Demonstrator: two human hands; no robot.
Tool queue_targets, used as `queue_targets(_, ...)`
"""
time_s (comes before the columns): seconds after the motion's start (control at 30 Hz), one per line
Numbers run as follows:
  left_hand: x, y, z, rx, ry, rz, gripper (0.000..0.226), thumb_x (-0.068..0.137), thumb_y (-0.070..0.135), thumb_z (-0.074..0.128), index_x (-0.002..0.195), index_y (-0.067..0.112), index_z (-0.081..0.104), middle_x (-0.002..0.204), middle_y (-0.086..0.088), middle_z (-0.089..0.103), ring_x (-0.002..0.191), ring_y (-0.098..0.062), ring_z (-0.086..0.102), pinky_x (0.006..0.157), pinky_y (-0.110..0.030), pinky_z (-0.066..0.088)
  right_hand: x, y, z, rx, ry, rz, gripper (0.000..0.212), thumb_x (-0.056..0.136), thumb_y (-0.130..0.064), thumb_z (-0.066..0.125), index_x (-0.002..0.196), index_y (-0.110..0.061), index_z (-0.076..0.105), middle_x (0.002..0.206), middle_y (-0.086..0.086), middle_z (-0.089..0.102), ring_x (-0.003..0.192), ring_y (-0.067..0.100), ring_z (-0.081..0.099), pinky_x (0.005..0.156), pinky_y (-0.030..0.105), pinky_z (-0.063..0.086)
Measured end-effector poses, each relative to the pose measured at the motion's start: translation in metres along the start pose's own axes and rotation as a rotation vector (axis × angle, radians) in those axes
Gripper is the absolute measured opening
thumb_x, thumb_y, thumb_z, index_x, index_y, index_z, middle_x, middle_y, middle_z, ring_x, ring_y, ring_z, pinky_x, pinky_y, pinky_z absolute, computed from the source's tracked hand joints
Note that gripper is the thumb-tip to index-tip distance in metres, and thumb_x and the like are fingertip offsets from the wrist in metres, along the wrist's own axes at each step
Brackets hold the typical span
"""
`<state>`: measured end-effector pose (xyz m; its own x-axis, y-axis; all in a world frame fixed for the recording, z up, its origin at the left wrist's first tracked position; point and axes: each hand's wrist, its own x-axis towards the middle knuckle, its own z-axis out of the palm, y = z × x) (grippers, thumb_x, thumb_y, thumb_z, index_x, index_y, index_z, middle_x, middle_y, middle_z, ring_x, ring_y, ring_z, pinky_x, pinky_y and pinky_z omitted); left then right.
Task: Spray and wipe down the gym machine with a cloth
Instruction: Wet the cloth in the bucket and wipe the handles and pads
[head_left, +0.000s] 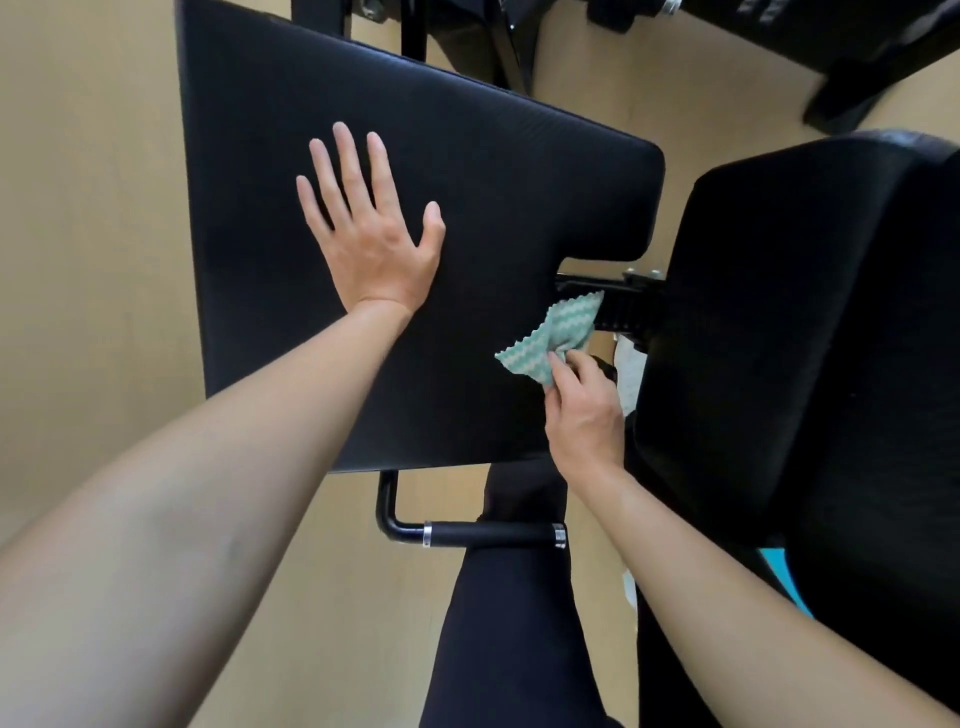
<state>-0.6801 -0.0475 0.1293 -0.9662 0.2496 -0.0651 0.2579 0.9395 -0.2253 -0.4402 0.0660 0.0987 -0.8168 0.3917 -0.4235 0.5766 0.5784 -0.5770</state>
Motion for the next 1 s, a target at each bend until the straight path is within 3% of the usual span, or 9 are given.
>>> queue_targets(0.17, -0.02, 0.001, -0.008, -0.098, -0.082, 0.023, 0.071, 0.098, 0.049, 0.038, 0.161, 0.016, 0.029, 0.169, -0.014, 0.019, 0.156, -0.039, 0.014, 0.127, -0.054, 0.012, -0.029, 0.021, -0.012, -0.04, 0.061, 0.092, 0.031, 0.091, -0.011, 0.068, 0.121, -0.005, 0.07, 0.112, 0.011, 0.065, 0.098, 0.03, 0.062, 0.088, 0.045, 0.053)
queue_targets(0.37, -0.136, 0.01, -0.004, -0.143, -0.213, 0.292, 0.066, 0.093, 0.04, 0.056, 0.155, 0.024, 0.041, 0.169, -0.014, 0.022, 0.155, -0.042, 0.016, 0.125, -0.057, 0.017, -0.052, 0.011, -0.007, 0.122, -0.02, 0.443, 0.022, 0.097, -0.031, 0.067, 0.095, -0.01, 0.063, 0.094, 0.001, 0.058, 0.089, 0.022, 0.057, 0.081, 0.032, 0.038)
queue_targets(0.5, -0.199, 0.005, -0.003, -0.183, -0.317, 0.37, 0.067, 0.091, 0.033, 0.064, 0.154, 0.025, 0.044, 0.168, -0.013, 0.023, 0.156, -0.041, 0.016, 0.123, -0.059, 0.019, -0.06, 0.013, 0.0, 0.232, -0.081, 0.653, 0.023, 0.091, -0.027, 0.075, 0.082, -0.016, 0.057, 0.086, 0.0, 0.064, 0.084, 0.022, 0.061, 0.085, 0.04, 0.052)
queue_targets(0.6, -0.226, -0.005, 0.0, -0.217, -0.358, 0.399, 0.066, 0.091, 0.027, 0.066, 0.153, 0.024, 0.045, 0.168, -0.012, 0.024, 0.156, -0.038, 0.015, 0.124, -0.057, 0.02, -0.064, 0.005, 0.003, 0.325, -0.095, 0.738, 0.025, 0.086, -0.028, 0.08, 0.082, -0.017, 0.059, 0.086, -0.001, 0.066, 0.088, 0.023, 0.066, 0.083, 0.037, 0.055)
queue_targets(0.67, -0.24, -0.009, 0.001, -0.342, -0.322, 0.36, 0.055, 0.09, 0.019, 0.064, 0.145, 0.018, 0.056, 0.16, -0.011, 0.04, 0.15, -0.035, 0.033, 0.119, -0.051, 0.033, -0.065, -0.005, 0.005, 0.394, -0.157, 0.711, 0.022, 0.086, -0.027, 0.081, 0.087, -0.014, 0.063, 0.086, -0.001, 0.068, 0.084, 0.018, 0.067, 0.083, 0.036, 0.056)
queue_targets(0.77, -0.263, -0.011, -0.006, -0.613, -0.319, 0.102, 0.031, 0.089, 0.01, 0.064, 0.12, 0.014, 0.068, 0.118, -0.002, 0.066, 0.104, -0.021, 0.062, 0.083, -0.043, 0.053, -0.064, -0.027, 0.012, 0.56, -0.318, 0.603, 0.017, 0.084, -0.027, 0.082, 0.089, -0.017, 0.069, 0.085, -0.001, 0.073, 0.081, 0.016, 0.073, 0.081, 0.039, 0.061)
queue_targets(0.83, -0.274, -0.011, -0.014, -0.779, -0.482, -0.215, 0.018, 0.093, 0.013, 0.063, 0.11, 0.017, 0.067, 0.1, 0.006, 0.068, 0.088, -0.012, 0.064, 0.078, -0.043, 0.055, -0.061, -0.037, 0.015, 0.663, -0.38, 0.547, 0.011, 0.088, -0.025, 0.078, 0.092, -0.017, 0.073, 0.088, 0.001, 0.076, 0.082, 0.017, 0.075, 0.08, 0.042, 0.063)
queue_targets(0.93, -0.272, -0.003, -0.025, -1.092, -0.724, -0.781, 0.017, 0.096, 0.025, 0.069, 0.111, 0.021, 0.064, 0.101, 0.005, 0.071, 0.097, -0.012, 0.069, 0.087, -0.038, 0.06, -0.054, -0.036, 0.007, 0.792, -0.461, 0.576, 0.013, 0.098, -0.016, 0.063, 0.103, -0.009, 0.074, 0.098, 0.006, 0.078, 0.083, 0.016, 0.076, 0.076, 0.03, 0.061)
queue_targets(1.0, -0.263, 0.008, -0.029, -1.296, -0.788, -1.016, 0.025, 0.095, 0.028, 0.073, 0.114, 0.019, 0.061, 0.109, -0.002, 0.073, 0.103, -0.018, 0.072, 0.085, -0.033, 0.062, -0.054, -0.029, 0.0, 0.8, -0.435, 0.546, 0.015, 0.097, -0.009, 0.06, 0.103, -0.009, 0.074, 0.096, 0.005, 0.077, 0.083, 0.013, 0.075, 0.071, 0.024, 0.057)
